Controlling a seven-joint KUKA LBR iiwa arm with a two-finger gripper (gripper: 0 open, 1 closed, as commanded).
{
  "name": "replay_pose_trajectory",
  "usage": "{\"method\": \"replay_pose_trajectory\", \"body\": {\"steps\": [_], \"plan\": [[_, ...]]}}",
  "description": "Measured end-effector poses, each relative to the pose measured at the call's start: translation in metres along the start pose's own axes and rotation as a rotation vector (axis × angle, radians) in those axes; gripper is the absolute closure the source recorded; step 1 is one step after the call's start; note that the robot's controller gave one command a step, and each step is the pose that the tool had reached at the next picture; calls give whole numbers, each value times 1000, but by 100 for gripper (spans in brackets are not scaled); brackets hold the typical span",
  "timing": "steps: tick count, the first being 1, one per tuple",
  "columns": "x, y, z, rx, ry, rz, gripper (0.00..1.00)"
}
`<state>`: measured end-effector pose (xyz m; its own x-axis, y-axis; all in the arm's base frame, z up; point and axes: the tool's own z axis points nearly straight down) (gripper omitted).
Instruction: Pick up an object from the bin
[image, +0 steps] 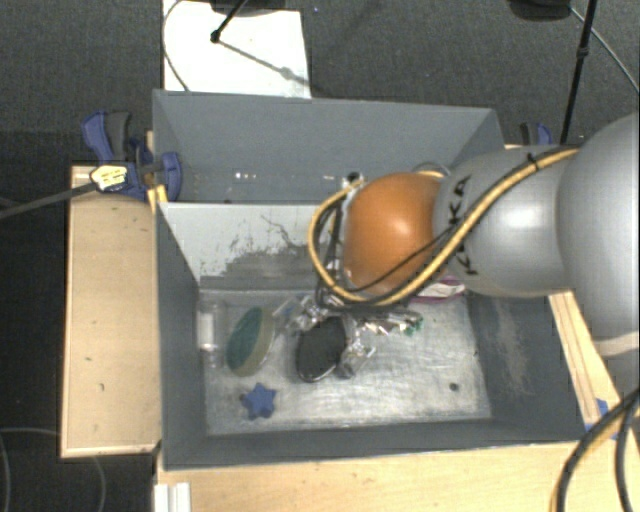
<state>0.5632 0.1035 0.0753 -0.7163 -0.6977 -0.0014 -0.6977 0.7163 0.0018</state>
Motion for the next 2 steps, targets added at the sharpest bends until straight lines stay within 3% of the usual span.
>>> {"method": "replay_pose_trajectory", "body": {"steps": [1,2], "plan": [[0,-2,-2,2,-2,6,100],[4,-5,-137,7,-7,5,100]]}}
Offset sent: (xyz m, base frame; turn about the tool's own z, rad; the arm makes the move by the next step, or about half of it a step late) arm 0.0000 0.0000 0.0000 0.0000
